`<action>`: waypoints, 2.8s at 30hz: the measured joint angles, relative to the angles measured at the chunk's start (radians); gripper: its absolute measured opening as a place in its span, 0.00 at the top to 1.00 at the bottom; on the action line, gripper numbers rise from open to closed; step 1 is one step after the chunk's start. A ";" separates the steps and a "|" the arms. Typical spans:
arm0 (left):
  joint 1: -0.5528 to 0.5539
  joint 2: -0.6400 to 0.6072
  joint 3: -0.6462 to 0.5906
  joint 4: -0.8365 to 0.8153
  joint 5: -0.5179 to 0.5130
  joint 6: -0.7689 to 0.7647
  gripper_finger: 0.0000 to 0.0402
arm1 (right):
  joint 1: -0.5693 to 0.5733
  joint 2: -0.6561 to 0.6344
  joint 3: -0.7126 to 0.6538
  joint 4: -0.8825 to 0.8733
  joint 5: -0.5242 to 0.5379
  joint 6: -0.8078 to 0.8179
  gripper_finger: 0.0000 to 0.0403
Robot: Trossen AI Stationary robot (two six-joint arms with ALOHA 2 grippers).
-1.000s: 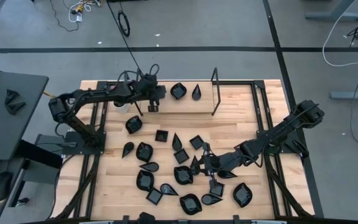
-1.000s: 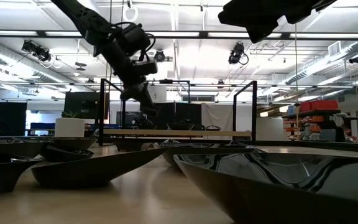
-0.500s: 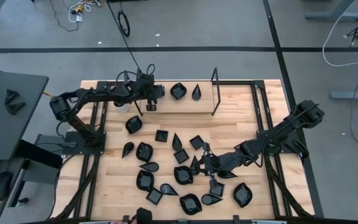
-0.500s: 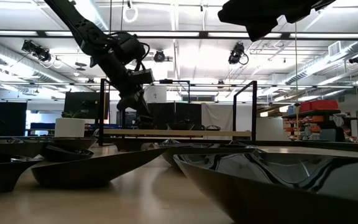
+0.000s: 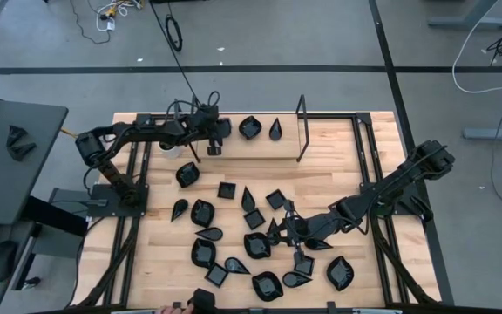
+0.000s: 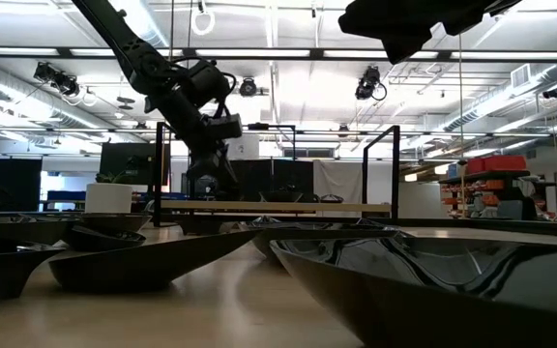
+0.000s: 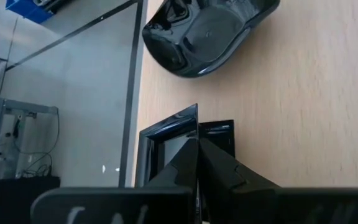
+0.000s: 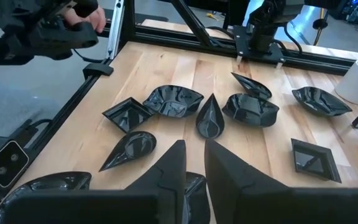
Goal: Pick & Place Mini shaped plates
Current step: Stack the black square bowl on top of the other black square bowl on the shelf, then stack the black leaf shaped bowl on top of the other black leaf shaped bowl on the shelf
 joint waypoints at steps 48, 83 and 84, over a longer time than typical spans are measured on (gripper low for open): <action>-0.103 -0.073 0.001 0.037 0.061 -0.376 0.99 | -0.005 0.000 0.000 0.002 0.002 -0.005 0.85; -1.340 -0.450 0.007 -1.006 -0.665 -1.509 0.99 | -0.106 0.000 -0.001 0.096 0.191 0.390 0.85; -1.357 -0.450 0.007 -1.053 -0.682 -1.564 0.99 | -0.119 0.000 -0.001 0.094 0.191 0.426 0.85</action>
